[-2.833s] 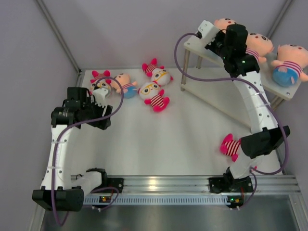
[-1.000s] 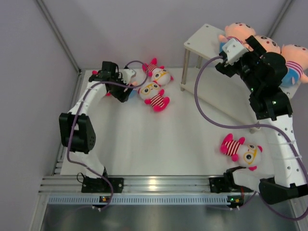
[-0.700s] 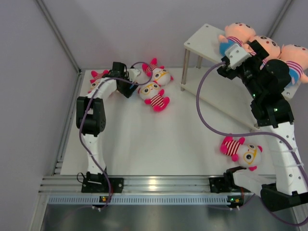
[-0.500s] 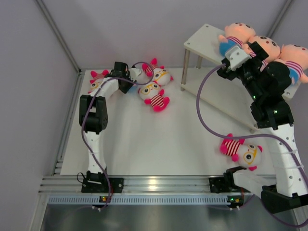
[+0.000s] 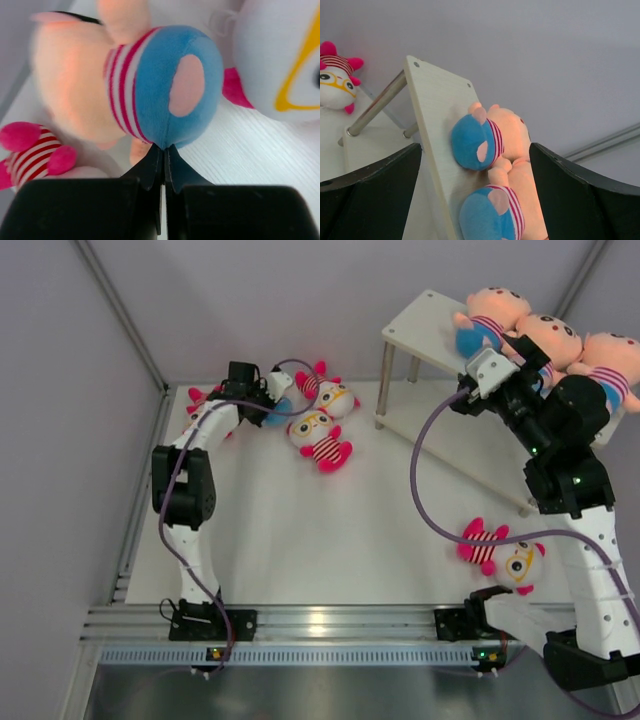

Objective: Place and organize the stuffed toys onto the shelf

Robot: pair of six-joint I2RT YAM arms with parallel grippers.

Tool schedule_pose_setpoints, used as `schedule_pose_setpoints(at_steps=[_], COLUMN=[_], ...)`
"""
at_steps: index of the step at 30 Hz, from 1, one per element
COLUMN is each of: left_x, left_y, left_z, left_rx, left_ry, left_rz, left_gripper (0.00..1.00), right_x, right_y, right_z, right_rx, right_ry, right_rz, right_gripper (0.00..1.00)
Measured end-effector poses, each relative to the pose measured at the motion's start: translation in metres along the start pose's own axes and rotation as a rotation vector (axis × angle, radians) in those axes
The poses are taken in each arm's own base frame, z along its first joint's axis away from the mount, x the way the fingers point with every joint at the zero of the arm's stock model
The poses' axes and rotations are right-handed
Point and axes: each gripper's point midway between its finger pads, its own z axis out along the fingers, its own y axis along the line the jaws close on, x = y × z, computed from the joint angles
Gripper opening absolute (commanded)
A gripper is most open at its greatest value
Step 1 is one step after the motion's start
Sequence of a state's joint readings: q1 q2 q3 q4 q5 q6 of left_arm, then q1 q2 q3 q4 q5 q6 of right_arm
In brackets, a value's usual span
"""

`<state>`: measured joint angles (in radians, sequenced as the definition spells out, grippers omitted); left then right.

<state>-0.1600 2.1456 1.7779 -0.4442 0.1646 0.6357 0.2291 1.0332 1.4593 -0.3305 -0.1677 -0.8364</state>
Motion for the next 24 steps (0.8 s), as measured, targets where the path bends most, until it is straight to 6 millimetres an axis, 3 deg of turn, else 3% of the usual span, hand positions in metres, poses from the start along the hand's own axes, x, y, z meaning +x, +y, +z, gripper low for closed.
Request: schedule_pose_setpoints(at_steps=[3, 8, 10, 12, 14, 16, 20, 24], left_x=[-0.033, -0.113, -0.129, -0.13, -0.125, -0.113, -0.096, -0.084], left_y=[0.0, -0.005, -0.015, -0.03, -0.051, -0.072, -0.096, -0.106], left_z=[-0.049, -0.181, -0.225, -0.253, -0.268, -0.268, -0.261, -0.261], left_rx=[0.004, -0.001, -0.011, -0.004, 0.032, 0.093, 0.173, 0.216], left_ry=[-0.106, -0.392, -0.471, -0.503, -0.504, -0.471, -0.417, -0.38], left_rz=[0.041, 0.222, 0.3, 0.352, 0.378, 0.37, 0.329, 0.273], left_gripper=[0.0, 0.0, 0.0, 0.0, 0.0, 0.0, 0.0, 0.0], right_x=[-0.012, -0.046, -0.062, -0.082, -0.104, -0.12, -0.136, -0.154], right_y=[0.006, 0.017, 0.034, 0.063, 0.097, 0.134, 0.192, 0.251], right_z=[-0.005, -0.007, -0.002, 0.006, 0.013, 0.023, 0.04, 0.041], right_rx=[-0.045, -0.151, -0.209, -0.298, -0.399, -0.504, -0.625, -0.741], right_ry=[-0.048, -0.161, -0.207, -0.266, -0.329, -0.371, -0.398, -0.427], right_rz=[0.003, 0.021, 0.03, 0.036, 0.057, 0.106, 0.195, 0.254], right_gripper=[0.89, 0.88, 0.88, 0.88, 0.88, 0.87, 0.88, 0.86])
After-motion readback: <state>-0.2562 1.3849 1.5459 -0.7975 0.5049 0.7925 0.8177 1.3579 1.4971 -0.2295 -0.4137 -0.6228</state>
